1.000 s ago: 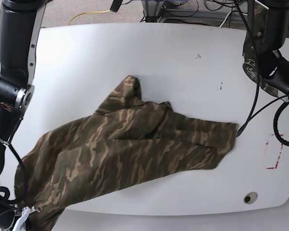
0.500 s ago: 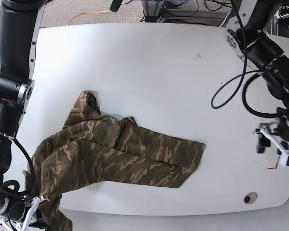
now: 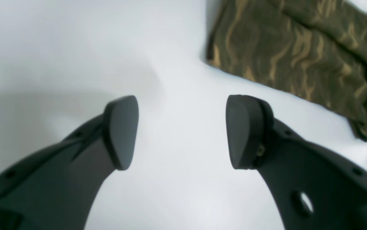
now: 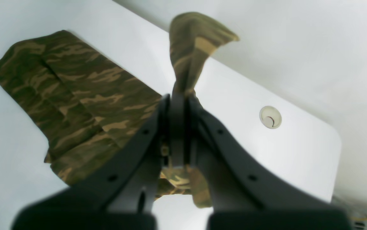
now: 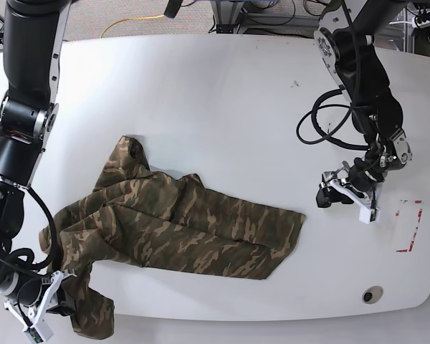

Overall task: Fold the T-shirt properly
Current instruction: 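Move the left gripper to the shirt hem and grasp it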

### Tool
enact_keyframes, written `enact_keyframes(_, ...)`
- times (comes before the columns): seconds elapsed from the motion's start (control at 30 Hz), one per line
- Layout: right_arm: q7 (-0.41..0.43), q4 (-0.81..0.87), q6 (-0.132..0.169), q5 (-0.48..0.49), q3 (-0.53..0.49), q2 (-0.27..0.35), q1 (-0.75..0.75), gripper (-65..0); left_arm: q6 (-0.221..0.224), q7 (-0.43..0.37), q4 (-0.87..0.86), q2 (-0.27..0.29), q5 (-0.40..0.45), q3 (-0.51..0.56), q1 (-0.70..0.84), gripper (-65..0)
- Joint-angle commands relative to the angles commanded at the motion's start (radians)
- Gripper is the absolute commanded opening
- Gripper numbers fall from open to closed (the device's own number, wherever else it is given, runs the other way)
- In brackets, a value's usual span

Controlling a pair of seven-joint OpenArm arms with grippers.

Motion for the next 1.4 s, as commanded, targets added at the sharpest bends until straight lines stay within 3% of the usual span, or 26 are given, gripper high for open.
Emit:
enact_keyframes(0.23, 0.000, -0.002, 0.000, 0.005, 0.002, 0.003, -0.005, -65.0, 0.005, -0.193, -0.331, 0.023, 0.005, 0.000, -0.092, -24.9)
enact_keyframes(0.37, 0.000, 0.003, 0.000, 0.005, 0.028, 0.005, -0.021, -65.0, 0.074, -0.290, -0.465, 0.034, 0.005, 0.000, -0.133, -24.9)
enact_keyframes(0.43, 0.000, 0.003, 0.000, 0.005, 0.037, 0.005, -0.023, -65.0, 0.083, -0.328, -0.517, 0.035, 0.006, 0.000, -0.149, -24.9)
enact_keyframes(0.6, -0.002, 0.003, 0.000, 0.005, 0.038, 0.006, -0.048, -65.0, 0.087, -0.379, -0.620, 0.037, 0.006, 0.002, -0.190, -24.9)
enact_keyframes(0.8, -0.002, 0.003, 0.000, 0.006, 0.041, 0.017, -0.052, -65.0, 0.089, -0.385, -0.649, 0.058, 0.006, 0.014, -0.203, -24.9)
enact_keyframes(0.87, -0.002, 0.003, 0.000, 0.006, 0.041, 0.020, -0.052, -65.0, 0.120, -0.385, -0.646, 0.060, 0.006, 0.014, -0.203, -25.4)
enact_keyframes(0.93, -0.002, 0.003, 0.000, 0.006, 0.041, 0.021, -0.052, -65.0, 0.153, -0.387, -0.643, 0.071, 0.005, 0.014, -0.201, -34.6)
enact_keyframes(1.0, -0.002, 0.003, 0.000, 0.006, 0.041, 0.026, -0.052, -65.0, 0.163, -0.394, -0.643, 0.077, 0.005, 0.014, -0.201, -51.1)
enact_keyframes(1.07, -0.002, 0.003, 0.000, 0.006, 0.068, 0.026, -0.054, -65.0, 0.170, -0.422, -0.651, 0.078, 0.005, 0.014, -0.201, -62.2)
enact_keyframes(1.2, -0.002, 0.003, 0.000, 0.006, 0.092, 0.026, -0.074, -65.0, 0.209, -0.433, -0.651, 0.080, -0.002, 0.011, -0.199, -64.4)
enact_keyframes(1.4, -0.002, 0.003, 0.000, -0.002, 0.095, 0.028, -0.078, -65.0, 0.206, -0.428, -0.641, 0.080, -0.017, 0.009, -0.199, -64.4)
